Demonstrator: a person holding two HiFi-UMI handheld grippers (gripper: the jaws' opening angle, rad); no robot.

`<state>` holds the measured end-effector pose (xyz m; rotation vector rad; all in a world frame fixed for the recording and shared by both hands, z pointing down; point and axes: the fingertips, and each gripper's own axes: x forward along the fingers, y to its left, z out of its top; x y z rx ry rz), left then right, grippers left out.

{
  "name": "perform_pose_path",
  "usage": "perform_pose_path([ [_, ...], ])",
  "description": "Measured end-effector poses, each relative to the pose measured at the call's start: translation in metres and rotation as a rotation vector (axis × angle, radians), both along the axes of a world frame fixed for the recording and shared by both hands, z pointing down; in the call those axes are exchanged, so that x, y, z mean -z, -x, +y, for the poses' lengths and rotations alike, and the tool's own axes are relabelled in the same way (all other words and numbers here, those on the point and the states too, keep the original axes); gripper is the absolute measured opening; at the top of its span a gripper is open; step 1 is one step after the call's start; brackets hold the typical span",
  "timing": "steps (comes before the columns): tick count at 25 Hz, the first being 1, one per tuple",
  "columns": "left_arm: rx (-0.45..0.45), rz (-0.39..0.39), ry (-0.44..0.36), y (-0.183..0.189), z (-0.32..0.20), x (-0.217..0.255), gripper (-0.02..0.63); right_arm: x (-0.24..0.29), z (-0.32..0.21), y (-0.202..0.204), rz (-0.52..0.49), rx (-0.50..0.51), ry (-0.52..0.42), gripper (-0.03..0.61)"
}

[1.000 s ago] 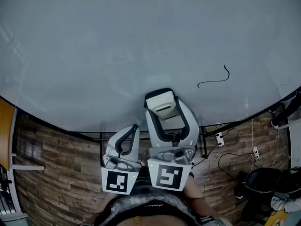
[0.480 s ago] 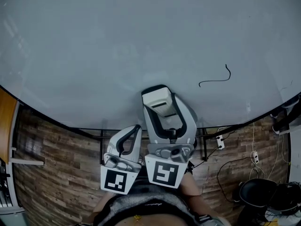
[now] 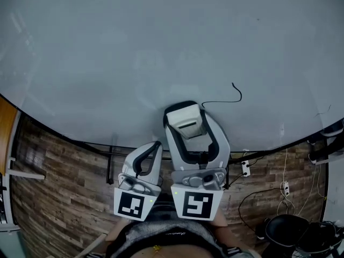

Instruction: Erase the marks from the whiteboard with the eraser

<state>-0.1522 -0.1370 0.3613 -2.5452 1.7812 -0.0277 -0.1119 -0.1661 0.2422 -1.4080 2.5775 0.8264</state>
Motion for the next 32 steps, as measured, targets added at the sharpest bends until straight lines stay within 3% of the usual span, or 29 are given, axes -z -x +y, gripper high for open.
perform_pose_path([
  [9, 0.011, 0.019, 0.020, -0.011, -0.005, -0.009, 0.003, 0.001, -0.005, -0.025, -0.017, -0.019, 0.002, 0.267],
  [20, -0.029, 0.022, 0.020, -0.053, -0.006, -0.005, 0.003, 0.002, -0.015, -0.083, -0.048, -0.065, 0.012, 0.265],
  [32, -0.001, 0.036, 0.030, -0.045, 0.010, -0.010, 0.003, 0.004, -0.005, -0.061, 0.053, -0.109, -0.038, 0.265],
])
